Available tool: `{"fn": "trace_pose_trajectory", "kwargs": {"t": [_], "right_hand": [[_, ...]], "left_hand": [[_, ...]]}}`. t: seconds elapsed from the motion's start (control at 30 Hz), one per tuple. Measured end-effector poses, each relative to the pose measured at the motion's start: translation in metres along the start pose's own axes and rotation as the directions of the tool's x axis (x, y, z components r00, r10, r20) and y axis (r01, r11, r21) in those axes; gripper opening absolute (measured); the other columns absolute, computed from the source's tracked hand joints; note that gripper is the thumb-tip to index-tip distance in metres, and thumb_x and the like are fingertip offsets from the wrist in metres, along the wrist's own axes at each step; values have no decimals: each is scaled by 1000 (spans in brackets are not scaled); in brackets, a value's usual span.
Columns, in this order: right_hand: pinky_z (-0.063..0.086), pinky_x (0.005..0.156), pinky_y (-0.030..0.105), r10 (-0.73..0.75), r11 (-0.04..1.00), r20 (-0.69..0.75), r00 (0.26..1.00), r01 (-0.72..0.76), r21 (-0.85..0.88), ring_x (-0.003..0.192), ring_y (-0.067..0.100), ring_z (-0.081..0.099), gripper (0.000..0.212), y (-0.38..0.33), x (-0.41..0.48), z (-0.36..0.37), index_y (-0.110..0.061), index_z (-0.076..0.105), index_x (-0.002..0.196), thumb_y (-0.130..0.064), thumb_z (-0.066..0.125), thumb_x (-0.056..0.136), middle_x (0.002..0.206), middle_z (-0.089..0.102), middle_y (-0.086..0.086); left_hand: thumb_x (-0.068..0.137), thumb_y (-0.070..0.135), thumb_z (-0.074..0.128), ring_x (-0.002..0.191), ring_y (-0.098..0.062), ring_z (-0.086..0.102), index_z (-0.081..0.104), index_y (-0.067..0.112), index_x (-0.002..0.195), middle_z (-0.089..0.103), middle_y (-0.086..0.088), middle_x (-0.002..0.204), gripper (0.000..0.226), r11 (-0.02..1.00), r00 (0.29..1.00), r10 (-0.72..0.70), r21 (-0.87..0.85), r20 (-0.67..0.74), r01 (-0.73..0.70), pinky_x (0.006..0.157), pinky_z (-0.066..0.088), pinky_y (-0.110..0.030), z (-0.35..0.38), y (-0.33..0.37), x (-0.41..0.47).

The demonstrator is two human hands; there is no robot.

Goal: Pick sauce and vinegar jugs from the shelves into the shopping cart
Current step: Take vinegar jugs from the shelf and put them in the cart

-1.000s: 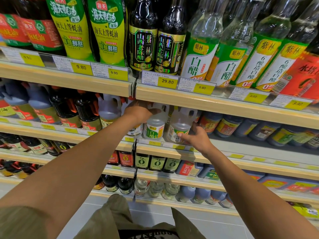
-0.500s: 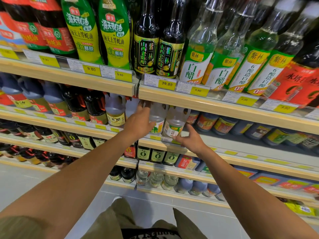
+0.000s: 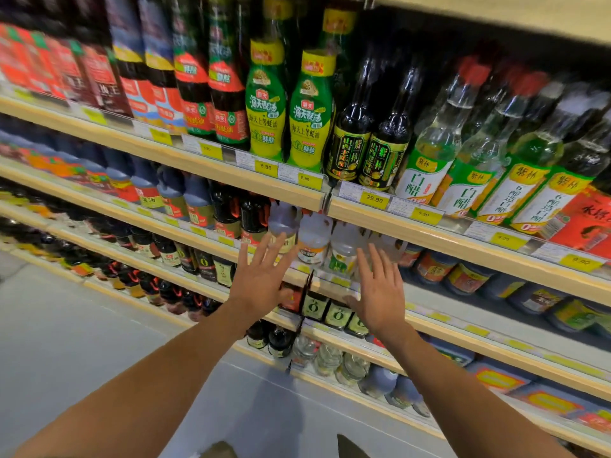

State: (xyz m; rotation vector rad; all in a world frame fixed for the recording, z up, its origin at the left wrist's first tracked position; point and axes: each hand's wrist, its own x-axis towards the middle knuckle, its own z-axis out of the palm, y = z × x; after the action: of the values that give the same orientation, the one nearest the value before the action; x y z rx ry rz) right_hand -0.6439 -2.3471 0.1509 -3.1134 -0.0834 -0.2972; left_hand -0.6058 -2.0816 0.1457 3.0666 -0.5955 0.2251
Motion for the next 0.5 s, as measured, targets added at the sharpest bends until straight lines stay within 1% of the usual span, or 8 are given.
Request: {"fn": "trace_pose_trajectory", "kwargs": {"t": [0.1, 0.17, 0.23, 0.3, 0.37, 0.43, 0.47, 0.5], "right_hand": [[26, 121, 57, -88, 996, 21, 996, 89, -7, 152, 37, 24, 110, -42, 13, -10, -17, 21, 161, -53, 82, 77, 167, 21, 14], [31, 119, 57, -143, 990, 23, 989, 143, -6, 150, 39, 29, 110, -75, 23, -13, -15, 26, 160, -53, 84, 74, 165, 26, 15], [33, 118, 58, -205, 979, 16, 979, 205, -4, 148, 40, 32, 112, -114, 34, -19, -14, 29, 159, -52, 87, 71, 164, 29, 16], [26, 122, 56, -267, 964, -2, 964, 267, 1, 153, 37, 24, 109, -158, 43, -24, -16, 21, 162, -51, 83, 78, 168, 19, 13], [18, 125, 53, -311, 950, 1, 950, 311, 27, 156, 32, 15, 106, -208, 51, -26, -21, 15, 163, -50, 78, 83, 170, 11, 8], [16, 126, 50, -343, 938, -14, 939, 343, 44, 156, 29, 13, 106, -261, 57, -28, -24, 13, 162, -51, 77, 83, 170, 10, 5], [17, 126, 50, -364, 930, -22, 931, 364, 50, 156, 28, 13, 105, -287, 60, -27, -25, 14, 162, -52, 77, 82, 170, 11, 5], [19, 125, 51, -386, 920, -24, 922, 387, 58, 156, 29, 15, 105, -313, 62, -27, -25, 16, 162, -53, 77, 81, 169, 14, 6]], "left_hand": [[88, 71, 57, 155, -30, -14, -1, 36, 161, -11, -2, 170, 99, 997, 998, -64, 31, -13, 65, 120, 4, -68, -5, -40, -27], [90, 69, 54, 154, -31, -17, -7, 36, 160, -21, -1, 168, 98, 992, 993, -121, 40, 10, 121, 120, 0, -68, -13, -72, -46], [93, 67, 51, 154, -31, -18, -10, 36, 160, -23, -1, 167, 95, 981, 983, -185, 57, 0, 185, 119, -2, -68, -23, -106, -68], [93, 66, 51, 155, -31, -15, -9, 36, 160, -19, -2, 168, 95, 966, 969, -243, 79, -35, 245, 120, -2, -68, -31, -142, -94], [93, 67, 50, 155, -31, -14, -9, 35, 159, -19, -2, 168, 95, 948, 952, -304, 84, -36, 306, 119, -1, -68, -34, -183, -124], [90, 68, 53, 156, -32, -8, 1, 34, 161, -8, -4, 170, 94, 926, 929, -365, 85, -54, 369, 119, 4, -68, -37, -225, -158], [89, 69, 55, 156, -32, -3, 7, 33, 161, -2, -4, 170, 94, 912, 917, -394, 95, -59, 398, 119, 6, -69, -40, -246, -175], [88, 69, 56, 157, -32, 0, 10, 33, 161, 1, -4, 170, 94, 899, 905, -423, 106, -49, 425, 119, 7, -69, -42, -266, -191]]}}
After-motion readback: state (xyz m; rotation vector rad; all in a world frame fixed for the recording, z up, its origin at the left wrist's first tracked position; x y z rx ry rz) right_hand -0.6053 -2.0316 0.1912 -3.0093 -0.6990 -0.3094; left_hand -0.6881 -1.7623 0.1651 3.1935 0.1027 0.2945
